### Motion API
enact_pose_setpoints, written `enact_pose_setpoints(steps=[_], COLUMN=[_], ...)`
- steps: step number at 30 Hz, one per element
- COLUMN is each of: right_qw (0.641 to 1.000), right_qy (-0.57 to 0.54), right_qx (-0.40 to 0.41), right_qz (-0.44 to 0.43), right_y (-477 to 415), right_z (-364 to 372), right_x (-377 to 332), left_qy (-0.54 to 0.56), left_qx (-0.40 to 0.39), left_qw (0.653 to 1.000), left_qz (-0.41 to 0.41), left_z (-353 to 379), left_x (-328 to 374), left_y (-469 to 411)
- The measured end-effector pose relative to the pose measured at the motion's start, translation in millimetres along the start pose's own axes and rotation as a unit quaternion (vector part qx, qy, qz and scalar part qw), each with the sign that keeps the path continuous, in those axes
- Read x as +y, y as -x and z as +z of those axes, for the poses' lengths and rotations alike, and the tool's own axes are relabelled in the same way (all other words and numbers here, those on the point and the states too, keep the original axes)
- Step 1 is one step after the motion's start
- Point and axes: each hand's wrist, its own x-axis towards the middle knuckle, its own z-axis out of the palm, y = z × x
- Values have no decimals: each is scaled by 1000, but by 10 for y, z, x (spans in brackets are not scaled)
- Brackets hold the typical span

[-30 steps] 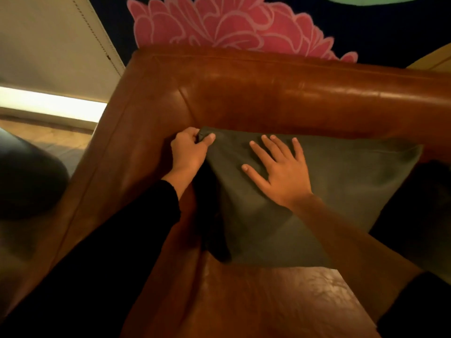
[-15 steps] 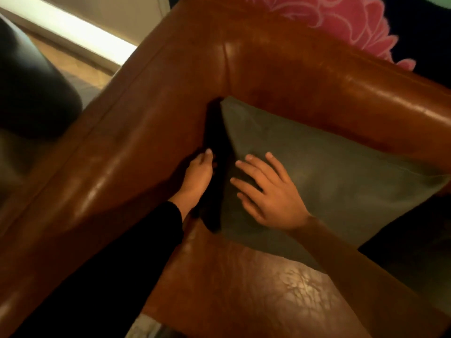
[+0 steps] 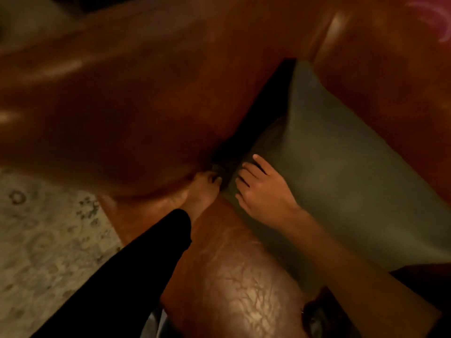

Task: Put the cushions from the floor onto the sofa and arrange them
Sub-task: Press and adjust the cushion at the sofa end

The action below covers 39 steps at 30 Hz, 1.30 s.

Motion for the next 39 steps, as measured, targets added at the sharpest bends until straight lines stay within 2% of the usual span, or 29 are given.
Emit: enact_pose_setpoints(steps=[2, 3, 4, 6, 7, 11, 16, 22, 25, 26, 27, 28, 30, 31, 32, 36, 37, 39], right_qw=[996, 992, 988, 980, 976, 966, 976, 982, 988, 989, 990, 990, 991, 992, 992, 995, 995, 996], right_qy=[11, 7, 12, 35, 48, 78, 56, 33, 10, 6, 7, 7, 5, 4, 3, -8, -21, -61], right_qx=[-88, -127, -155, -195, -212, -247, -208, -186, -151, -144, -141, -137, -132, -129, -124, -96, -85, -48], right_qz=[-4, -13, -26, -27, -18, 14, 8, 19, 24, 24, 21, 18, 15, 16, 20, 37, 40, 48], right_y=[-115, -183, -260, -435, -506, -631, -577, -488, -387, -345, -308, -273, -222, -211, -211, -267, -279, -326], right_z=[-51, -33, -14, 12, 37, 146, 187, 140, 142, 147, 153, 164, 190, 202, 214, 181, 172, 191], right_x=[-102, -152, -185, -229, -237, -183, -114, -61, 39, 60, 66, 65, 59, 67, 82, 202, 220, 198], left_qy=[45, 109, 203, 383, 416, 427, 382, 503, 493, 550, 558, 506, 413, 417, 447, 407, 348, 247], left_qx=[3, 0, -4, -27, -28, -12, 11, 28, 62, 34, 30, 59, 132, 124, 101, 82, 103, 131], left_qw=[999, 993, 977, 917, 900, 885, 900, 844, 846, 805, 796, 838, 883, 883, 862, 876, 909, 947], left_qz=[-14, -35, -66, -113, -126, -186, -208, -186, -192, -218, -233, -197, -178, -175, -214, -244, -206, -162], left_z=[36, 47, 56, 95, 127, 245, 206, 276, 494, 603, 669, 709, 665, 663, 658, 510, 475, 406], left_x=[-58, -79, -90, -97, -94, -128, -81, -83, -421, -555, -619, -634, -445, -366, -271, -153, -184, -281], left_y=[-74, -124, -179, -294, -337, -463, -555, -654, -790, -844, -777, -692, -433, -352, -336, -335, -342, -380])
